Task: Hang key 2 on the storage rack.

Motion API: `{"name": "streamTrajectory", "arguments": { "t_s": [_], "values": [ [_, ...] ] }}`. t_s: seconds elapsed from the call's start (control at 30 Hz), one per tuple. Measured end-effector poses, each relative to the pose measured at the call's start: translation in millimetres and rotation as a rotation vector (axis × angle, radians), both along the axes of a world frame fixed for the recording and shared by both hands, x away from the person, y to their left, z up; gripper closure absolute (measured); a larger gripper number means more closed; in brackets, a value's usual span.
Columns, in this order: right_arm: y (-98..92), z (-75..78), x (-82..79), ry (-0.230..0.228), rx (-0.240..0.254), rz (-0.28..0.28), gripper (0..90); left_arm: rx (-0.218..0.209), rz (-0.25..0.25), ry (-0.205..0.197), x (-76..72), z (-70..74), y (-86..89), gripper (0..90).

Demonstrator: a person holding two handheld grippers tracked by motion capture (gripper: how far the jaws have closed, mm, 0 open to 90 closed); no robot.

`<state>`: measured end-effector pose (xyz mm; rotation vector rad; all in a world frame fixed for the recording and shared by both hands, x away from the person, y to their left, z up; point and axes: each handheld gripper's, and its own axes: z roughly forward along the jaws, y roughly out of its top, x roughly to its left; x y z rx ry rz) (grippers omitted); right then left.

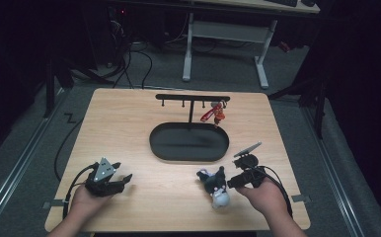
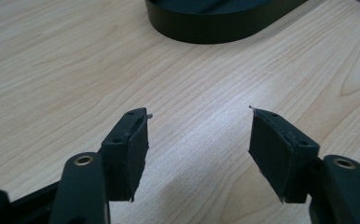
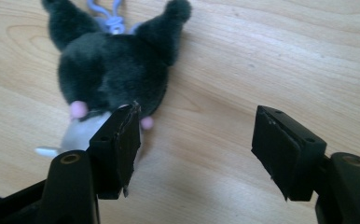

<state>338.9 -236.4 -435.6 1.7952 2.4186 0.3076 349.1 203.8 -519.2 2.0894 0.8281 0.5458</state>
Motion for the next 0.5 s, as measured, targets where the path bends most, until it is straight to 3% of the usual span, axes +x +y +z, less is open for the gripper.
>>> {"name": "streamTrajectory", "arguments": {
  "t_s": [0.2, 0.33, 0.5],
  "values": [
    [16.0, 7.7, -3.1, 0.010, 0.012, 0.027, 27.2, 0.003, 0.001, -0.008, -1.2, 2.2, 2.3, 37.6],
    [28.3, 10.7, -6.0, 0.025, 0.047, 0.053, 22.4, 0.000, 0.001, -0.006, -0.5, 1.9, -0.1, 37.6],
    [41.3, -7.2, -9.6, 0.067, 0.062, 0.083, 18.7, 0.009, -0.015, -0.010, -1.0, 1.9, -4.7, 37.6]
  ]
}}
